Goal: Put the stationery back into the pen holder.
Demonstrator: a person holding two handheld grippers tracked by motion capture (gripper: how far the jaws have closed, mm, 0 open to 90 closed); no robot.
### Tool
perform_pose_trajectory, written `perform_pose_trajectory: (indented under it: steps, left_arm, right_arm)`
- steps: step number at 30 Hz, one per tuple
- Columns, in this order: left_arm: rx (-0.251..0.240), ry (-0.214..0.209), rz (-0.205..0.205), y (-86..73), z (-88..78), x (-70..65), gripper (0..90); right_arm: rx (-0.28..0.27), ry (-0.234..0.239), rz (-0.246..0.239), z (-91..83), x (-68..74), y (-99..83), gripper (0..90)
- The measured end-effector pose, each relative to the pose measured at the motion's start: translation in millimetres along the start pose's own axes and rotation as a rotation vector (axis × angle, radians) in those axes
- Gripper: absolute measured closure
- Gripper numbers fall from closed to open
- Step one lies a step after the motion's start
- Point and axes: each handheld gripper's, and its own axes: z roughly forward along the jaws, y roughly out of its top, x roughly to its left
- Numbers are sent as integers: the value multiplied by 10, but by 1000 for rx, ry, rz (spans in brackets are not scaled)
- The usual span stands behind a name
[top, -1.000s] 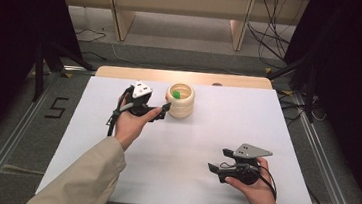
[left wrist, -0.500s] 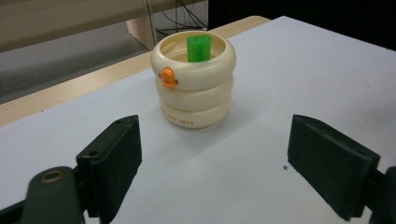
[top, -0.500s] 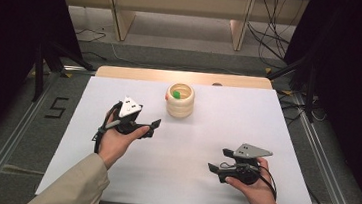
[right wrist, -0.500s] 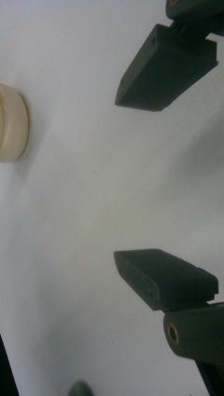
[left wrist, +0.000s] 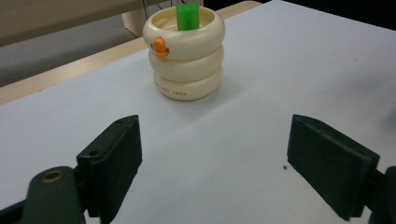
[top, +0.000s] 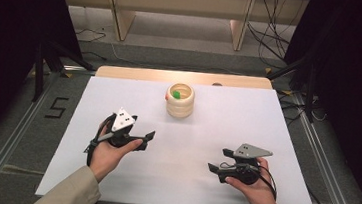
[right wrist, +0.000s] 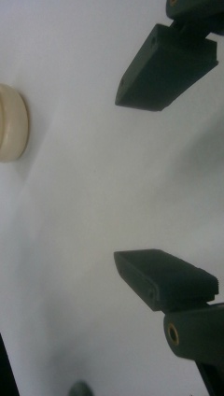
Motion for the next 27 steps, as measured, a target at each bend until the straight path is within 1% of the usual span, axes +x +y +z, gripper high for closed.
perform_pose_trajectory:
  steps: [6, 12, 18, 19, 20, 22, 24, 26, 27]
  left_arm:
    - [23, -3, -6, -147, -73, 0, 176]
    - [46, -22, -7, -313, -136, -15, 177]
    - [79, -48, -15, -533, -183, -28, 177]
    - [79, -48, -15, -533, -183, -28, 176]
    - [78, -51, -18, -591, -195, -41, 176]
    - [78, -49, 2, -638, -205, -52, 176]
    - [82, -52, 11, -676, -203, -56, 177]
    - [80, -72, -7, -693, -198, -53, 177]
    - [79, -77, -8, -696, -190, -55, 177]
  right_arm:
    - [0, 1, 1, 3, 2, -1, 215]
    - [1, 3, -3, 5, 1, -3, 214]
    - [1, 5, -1, 11, 5, -4, 214]
    - [1, 5, -2, 12, 6, -4, 214]
    - [1, 6, -3, 13, 6, -4, 214]
    - [3, 9, -5, 13, 9, -4, 214]
    - [4, 11, -7, 11, 11, -1, 214]
    - [1, 15, -8, 9, 14, 4, 214]
    - [-1, 16, -6, 10, 15, 7, 214]
